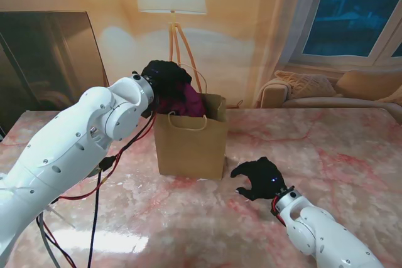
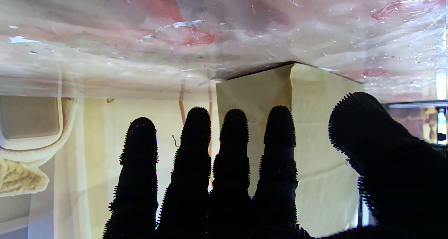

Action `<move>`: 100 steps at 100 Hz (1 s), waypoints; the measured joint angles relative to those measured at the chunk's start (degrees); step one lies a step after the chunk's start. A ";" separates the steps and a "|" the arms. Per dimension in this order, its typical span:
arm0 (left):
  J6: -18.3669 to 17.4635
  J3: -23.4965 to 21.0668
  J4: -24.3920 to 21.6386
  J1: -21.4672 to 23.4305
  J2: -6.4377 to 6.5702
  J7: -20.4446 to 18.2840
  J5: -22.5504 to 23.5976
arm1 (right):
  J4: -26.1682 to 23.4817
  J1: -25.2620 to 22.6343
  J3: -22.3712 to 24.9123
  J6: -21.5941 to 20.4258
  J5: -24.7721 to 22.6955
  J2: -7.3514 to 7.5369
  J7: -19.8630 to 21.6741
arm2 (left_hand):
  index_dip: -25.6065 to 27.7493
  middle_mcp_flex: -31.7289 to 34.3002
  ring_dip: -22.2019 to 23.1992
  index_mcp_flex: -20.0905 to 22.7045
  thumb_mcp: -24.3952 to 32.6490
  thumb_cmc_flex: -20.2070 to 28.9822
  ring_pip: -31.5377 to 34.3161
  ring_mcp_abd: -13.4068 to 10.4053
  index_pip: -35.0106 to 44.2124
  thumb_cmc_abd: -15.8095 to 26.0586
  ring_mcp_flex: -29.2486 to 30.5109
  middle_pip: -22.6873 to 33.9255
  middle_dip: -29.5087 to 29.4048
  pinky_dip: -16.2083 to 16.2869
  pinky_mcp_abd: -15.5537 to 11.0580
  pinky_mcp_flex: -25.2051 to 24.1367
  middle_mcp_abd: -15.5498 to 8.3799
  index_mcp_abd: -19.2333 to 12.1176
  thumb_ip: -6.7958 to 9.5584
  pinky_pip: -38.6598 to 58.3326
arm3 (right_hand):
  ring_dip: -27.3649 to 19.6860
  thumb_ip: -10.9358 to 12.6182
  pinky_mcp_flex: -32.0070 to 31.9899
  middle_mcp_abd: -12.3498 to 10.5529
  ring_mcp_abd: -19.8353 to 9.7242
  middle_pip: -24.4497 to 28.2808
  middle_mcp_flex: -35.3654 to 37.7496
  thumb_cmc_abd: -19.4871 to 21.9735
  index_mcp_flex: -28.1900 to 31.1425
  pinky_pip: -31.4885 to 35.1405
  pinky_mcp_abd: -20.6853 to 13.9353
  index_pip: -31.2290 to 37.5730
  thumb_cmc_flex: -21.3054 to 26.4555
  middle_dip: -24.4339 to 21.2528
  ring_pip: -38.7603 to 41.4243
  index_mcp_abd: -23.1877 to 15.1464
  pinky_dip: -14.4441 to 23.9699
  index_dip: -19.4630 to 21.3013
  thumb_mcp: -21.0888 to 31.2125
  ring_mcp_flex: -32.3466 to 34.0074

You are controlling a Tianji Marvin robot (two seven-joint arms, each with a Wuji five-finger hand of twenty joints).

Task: Fold the socks and the shorts into the kraft paper bag

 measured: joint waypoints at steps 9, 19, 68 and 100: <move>0.21 1.21 0.66 -0.87 -0.34 0.92 0.50 | 0.12 -0.01 0.08 0.00 0.08 -0.03 -0.04 | -0.34 0.00 2.00 0.74 0.47 -0.67 1.28 -0.37 0.00 -0.59 -0.01 -0.13 0.30 0.67 0.00 -0.42 -0.40 -0.56 0.00 -0.08 | 0.00 0.00 0.00 0.02 0.00 0.00 0.00 0.00 0.00 0.00 0.00 0.00 0.00 0.00 0.00 0.00 0.01 0.00 0.00 0.00; 1.06 2.47 0.81 -1.63 -0.60 0.99 0.48 | 0.38 -0.01 0.12 -0.07 0.23 -0.05 -0.14 | -0.83 0.00 3.89 1.13 0.47 -0.77 3.54 -0.42 0.00 -0.63 -0.04 -0.54 0.45 1.34 0.00 -0.46 -0.46 -0.62 0.00 -0.09 | 0.00 0.00 -0.01 0.05 0.01 0.00 0.00 0.00 0.00 0.00 0.00 0.00 0.00 0.00 0.00 0.00 0.01 0.00 0.00 0.00; 2.26 6.67 0.55 -4.50 -1.03 -1.07 3.33 | 1.09 0.14 0.00 -0.25 0.31 -0.07 -0.74 | -1.11 0.01 7.05 1.50 0.51 -0.87 10.71 -1.54 0.00 -1.55 -0.05 -1.15 0.88 2.74 -0.15 -0.04 -1.20 -0.88 0.00 -0.09 | 0.01 0.00 -0.02 0.44 0.04 0.00 0.00 0.00 0.00 0.00 0.01 0.00 0.00 0.00 0.00 0.00 0.02 0.01 0.00 0.00; 0.35 9.52 2.26 -6.40 -1.08 -2.17 3.74 | 1.26 0.39 -0.36 -0.27 0.36 -0.09 -1.11 | 1.01 -2.84 4.95 0.57 0.60 -3.39 0.53 -2.31 -1.62 -4.57 -4.96 -3.67 -0.64 2.76 -0.26 -4.83 -2.61 -2.13 0.06 -6.35 | 0.01 0.00 -0.03 0.45 0.07 0.00 0.00 0.00 0.00 0.00 0.01 0.00 0.00 0.00 0.00 0.00 0.26 0.01 0.00 0.00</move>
